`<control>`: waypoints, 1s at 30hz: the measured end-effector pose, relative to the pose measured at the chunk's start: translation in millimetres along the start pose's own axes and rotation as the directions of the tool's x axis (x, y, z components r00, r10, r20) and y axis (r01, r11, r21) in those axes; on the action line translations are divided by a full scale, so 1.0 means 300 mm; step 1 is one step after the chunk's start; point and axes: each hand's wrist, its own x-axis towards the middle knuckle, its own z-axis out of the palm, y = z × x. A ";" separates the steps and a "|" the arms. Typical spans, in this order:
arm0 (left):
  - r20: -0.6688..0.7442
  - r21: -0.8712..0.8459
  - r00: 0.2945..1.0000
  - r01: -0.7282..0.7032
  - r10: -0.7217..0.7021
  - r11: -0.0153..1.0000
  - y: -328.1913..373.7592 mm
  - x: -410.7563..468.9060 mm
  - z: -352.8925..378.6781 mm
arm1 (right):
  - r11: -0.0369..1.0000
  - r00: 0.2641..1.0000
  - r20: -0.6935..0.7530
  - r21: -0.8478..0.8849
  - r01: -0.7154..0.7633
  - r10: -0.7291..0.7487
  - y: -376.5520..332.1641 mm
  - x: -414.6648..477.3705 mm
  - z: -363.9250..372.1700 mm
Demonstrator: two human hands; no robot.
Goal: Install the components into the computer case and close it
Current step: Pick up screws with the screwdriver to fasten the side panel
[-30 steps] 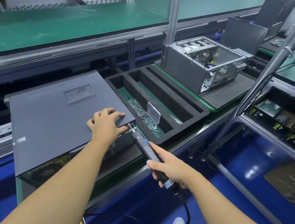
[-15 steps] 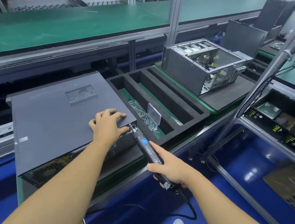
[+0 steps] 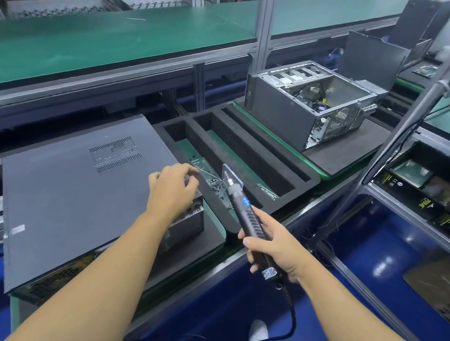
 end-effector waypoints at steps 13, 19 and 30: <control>0.354 -0.018 0.931 0.103 -0.090 0.994 0.062 0.430 0.226 | 0.995 0.995 -0.045 -0.030 -0.095 0.094 -0.085 0.408 -0.340; 0.517 0.212 0.823 0.142 -0.235 0.967 0.019 0.619 0.366 | 0.988 0.992 0.008 -0.088 -0.127 0.128 -0.117 0.591 -0.423; 0.531 0.636 0.689 0.060 -0.493 0.769 -0.134 0.697 0.599 | 0.975 0.977 0.065 -0.101 -0.197 0.204 -0.055 0.804 -0.519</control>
